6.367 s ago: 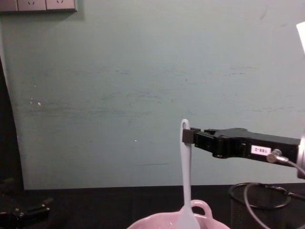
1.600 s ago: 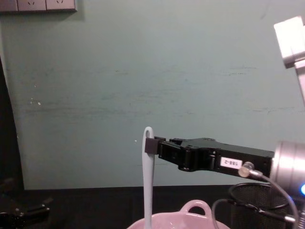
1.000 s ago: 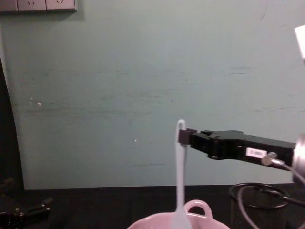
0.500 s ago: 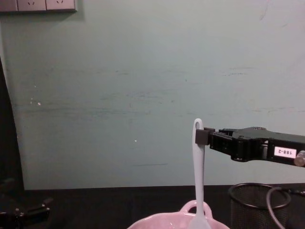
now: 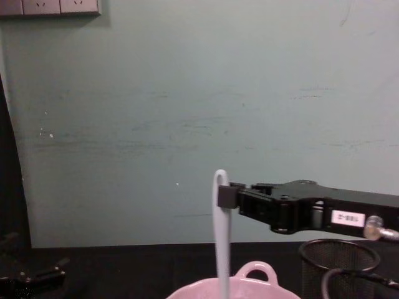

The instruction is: Use the one hand to pick up the spoon and stir the clear water in the bowl.

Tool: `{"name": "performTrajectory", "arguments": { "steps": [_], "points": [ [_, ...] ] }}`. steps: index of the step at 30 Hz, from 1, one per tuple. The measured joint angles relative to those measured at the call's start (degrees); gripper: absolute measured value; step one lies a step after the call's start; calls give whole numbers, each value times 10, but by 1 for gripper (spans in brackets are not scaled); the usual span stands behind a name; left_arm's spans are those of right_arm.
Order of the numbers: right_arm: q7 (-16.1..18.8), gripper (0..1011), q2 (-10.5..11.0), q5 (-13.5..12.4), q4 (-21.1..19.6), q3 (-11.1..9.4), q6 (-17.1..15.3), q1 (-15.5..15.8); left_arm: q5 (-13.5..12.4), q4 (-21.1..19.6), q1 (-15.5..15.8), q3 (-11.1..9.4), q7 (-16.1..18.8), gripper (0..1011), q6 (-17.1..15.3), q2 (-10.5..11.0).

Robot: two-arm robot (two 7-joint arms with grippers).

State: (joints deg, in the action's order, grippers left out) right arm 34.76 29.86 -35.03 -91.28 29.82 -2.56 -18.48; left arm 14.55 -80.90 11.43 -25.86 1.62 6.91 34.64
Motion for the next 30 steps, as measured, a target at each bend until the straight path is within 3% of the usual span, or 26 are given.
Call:
{"name": "performTrajectory", "arguments": {
  "steps": [9, 18, 25, 30],
  "points": [
    [3, 101, -28, -2, 22, 17, 11, -17, 0, 0, 0, 0, 0, 1011, 0, 0],
    [4, 101, -58, 3, 83, 23, 26, -51, 0, 0, 0, 0, 0, 1011, 0, 0],
    [3, 100, -68, 8, 126, 12, 37, -72, 0, 0, 0, 0, 0, 1011, 0, 0],
    [-7, 101, -55, 8, 130, -8, 38, -67, 0, 0, 0, 0, 0, 1011, 0, 0]
  ]
}}
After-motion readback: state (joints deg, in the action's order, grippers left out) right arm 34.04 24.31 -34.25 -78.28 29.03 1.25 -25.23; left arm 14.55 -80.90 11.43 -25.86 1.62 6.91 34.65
